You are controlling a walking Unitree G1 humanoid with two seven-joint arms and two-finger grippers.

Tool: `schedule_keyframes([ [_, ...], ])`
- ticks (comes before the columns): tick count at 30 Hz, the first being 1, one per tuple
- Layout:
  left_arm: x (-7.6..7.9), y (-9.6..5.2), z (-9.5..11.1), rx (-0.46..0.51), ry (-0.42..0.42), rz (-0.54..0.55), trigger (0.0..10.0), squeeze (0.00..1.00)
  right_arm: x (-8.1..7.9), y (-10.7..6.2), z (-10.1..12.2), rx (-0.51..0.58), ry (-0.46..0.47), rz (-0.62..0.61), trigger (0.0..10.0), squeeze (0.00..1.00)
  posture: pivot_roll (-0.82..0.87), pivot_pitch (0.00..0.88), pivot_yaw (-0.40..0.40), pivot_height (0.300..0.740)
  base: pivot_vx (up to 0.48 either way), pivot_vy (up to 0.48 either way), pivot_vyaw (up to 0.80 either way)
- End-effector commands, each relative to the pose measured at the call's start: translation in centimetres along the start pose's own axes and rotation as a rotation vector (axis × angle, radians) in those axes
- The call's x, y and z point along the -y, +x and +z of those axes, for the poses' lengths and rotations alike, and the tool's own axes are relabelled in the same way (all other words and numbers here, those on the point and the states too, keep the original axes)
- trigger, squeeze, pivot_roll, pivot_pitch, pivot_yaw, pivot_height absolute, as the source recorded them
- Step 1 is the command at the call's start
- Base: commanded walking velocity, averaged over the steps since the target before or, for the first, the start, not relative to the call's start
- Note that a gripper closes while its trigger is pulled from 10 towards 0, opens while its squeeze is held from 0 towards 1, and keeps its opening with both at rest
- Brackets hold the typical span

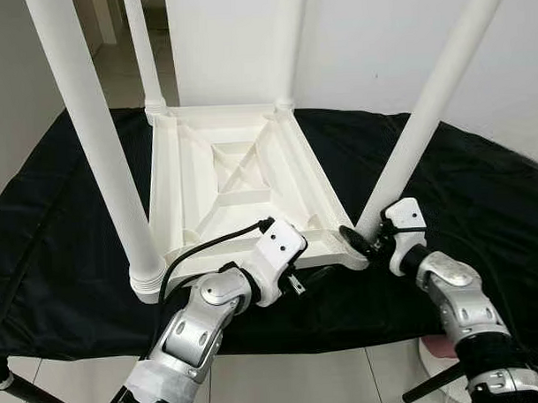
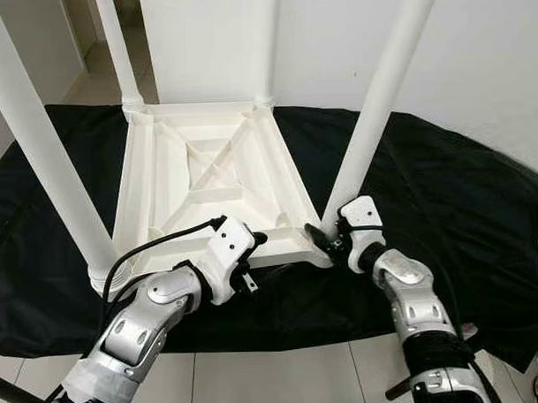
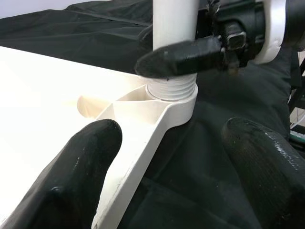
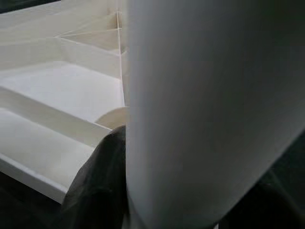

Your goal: Building children table

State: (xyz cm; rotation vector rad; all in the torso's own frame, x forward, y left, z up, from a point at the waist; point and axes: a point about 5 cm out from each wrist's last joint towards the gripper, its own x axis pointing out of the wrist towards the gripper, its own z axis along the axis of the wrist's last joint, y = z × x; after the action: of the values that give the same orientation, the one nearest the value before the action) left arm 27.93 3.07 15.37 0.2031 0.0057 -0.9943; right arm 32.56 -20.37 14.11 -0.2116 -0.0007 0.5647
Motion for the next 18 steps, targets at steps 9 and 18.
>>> schedule_keyframes([
  [9, -0.31, -0.04, -0.13, -0.011, -0.006, 0.025, 10.0, 0.00, -0.43, -0.12, -1.58, -0.055, 0.013, 0.012, 1.5, 0.00, 0.04, 0.040, -0.043, 0.740, 0.000, 0.000, 0.00],
  [18, -0.21, -0.05, -0.19, -0.014, -0.007, 0.021, 10.0, 0.00, -0.69, 0.77, -1.78, -0.065, 0.103, -0.196, 10.0, 0.00, 0.04, 0.045, -0.046, 0.740, 0.000, 0.000, 0.00],
])
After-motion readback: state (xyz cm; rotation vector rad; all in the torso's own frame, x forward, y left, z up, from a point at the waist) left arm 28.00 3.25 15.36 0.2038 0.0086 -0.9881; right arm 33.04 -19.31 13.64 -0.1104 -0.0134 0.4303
